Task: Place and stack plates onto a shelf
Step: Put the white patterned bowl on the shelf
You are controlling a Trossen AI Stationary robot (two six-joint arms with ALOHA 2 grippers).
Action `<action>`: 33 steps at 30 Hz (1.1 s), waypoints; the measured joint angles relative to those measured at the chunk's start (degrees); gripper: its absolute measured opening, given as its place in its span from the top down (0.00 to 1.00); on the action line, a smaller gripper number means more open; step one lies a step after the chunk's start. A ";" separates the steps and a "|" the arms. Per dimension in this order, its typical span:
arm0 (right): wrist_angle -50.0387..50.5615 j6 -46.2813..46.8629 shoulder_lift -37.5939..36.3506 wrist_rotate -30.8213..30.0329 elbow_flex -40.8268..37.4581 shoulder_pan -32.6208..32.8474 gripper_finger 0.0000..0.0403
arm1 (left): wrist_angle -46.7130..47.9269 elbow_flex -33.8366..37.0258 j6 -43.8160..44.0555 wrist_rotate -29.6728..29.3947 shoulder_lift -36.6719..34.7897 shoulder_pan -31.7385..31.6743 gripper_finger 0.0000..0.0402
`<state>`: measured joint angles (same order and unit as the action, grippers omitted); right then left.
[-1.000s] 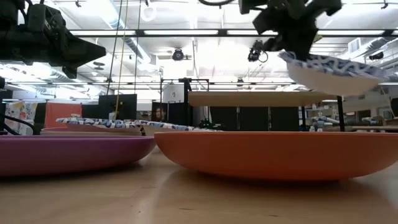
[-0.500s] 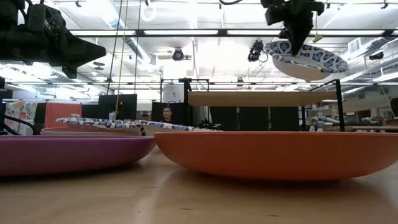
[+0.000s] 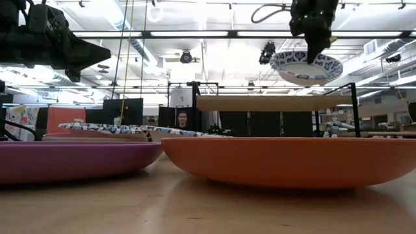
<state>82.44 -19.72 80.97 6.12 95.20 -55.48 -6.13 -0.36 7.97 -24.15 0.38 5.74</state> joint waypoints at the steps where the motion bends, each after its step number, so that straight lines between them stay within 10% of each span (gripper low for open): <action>1: -0.46 0.42 0.32 0.01 0.00 -1.09 0.93 | 0.00 0.00 0.00 -0.01 0.00 0.00 0.88; 33: -0.55 6.11 12.27 5.61 -0.02 -12.22 0.93 | 0.00 0.00 0.00 0.00 0.00 0.01 0.88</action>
<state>81.89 -13.62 93.24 11.73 95.18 -67.70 -6.13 -0.35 7.97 -24.15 0.38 5.75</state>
